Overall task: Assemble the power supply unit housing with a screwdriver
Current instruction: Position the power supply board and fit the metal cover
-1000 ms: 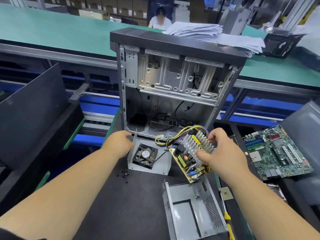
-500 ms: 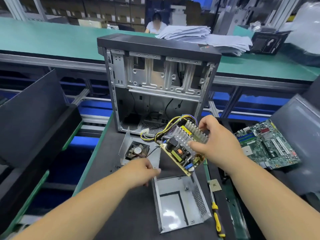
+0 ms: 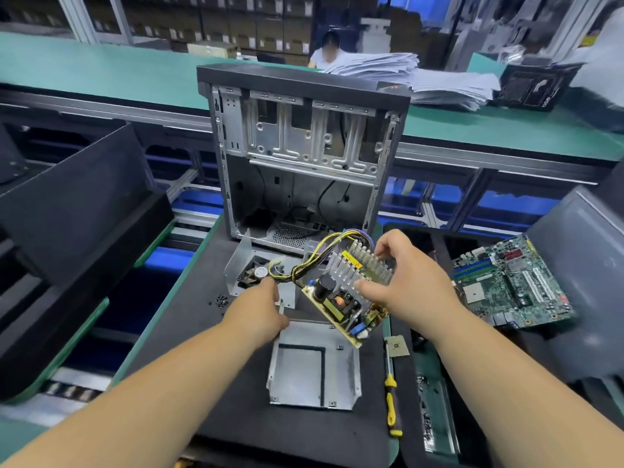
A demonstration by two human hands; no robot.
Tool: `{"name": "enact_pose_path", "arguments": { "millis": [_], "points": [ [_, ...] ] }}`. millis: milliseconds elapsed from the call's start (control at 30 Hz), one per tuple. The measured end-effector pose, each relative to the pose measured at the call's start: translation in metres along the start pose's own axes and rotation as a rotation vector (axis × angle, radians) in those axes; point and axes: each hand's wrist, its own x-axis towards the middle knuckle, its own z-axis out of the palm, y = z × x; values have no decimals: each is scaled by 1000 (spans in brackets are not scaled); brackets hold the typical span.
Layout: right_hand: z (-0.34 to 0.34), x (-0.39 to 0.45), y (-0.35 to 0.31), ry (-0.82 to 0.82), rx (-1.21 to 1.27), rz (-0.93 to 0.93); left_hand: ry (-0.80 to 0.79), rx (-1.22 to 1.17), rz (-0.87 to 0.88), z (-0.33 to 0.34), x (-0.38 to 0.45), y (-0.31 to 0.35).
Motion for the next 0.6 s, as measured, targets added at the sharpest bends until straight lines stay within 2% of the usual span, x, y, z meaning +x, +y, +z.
{"name": "enact_pose_path", "arguments": {
  "millis": [167, 267, 333, 367, 467, 533, 600],
  "points": [
    [-5, -8, 7, -12, -6, -45, 62, -174, -49, 8, -9, -8],
    [-9, -11, 8, -3, -8, -66, 50, -344, -203, -1, -19, -5],
    [-11, -11, 6, -3, -2, -71, -132, -660, -348, -14, -31, 1],
    [-12, -12, 4, -1, 0, -78, -258, -811, -346, -19, -38, 2],
    [-12, -13, -6, 11, 9, -111, -613, -1081, -187, -30, -52, 3],
    [-11, -14, -13, 10, 20, -130, -735, -1193, -99, -34, -55, 7],
    [-10, -14, -19, 0, 33, -146, -740, -1296, -34, -38, -55, 12]
  ]
}}
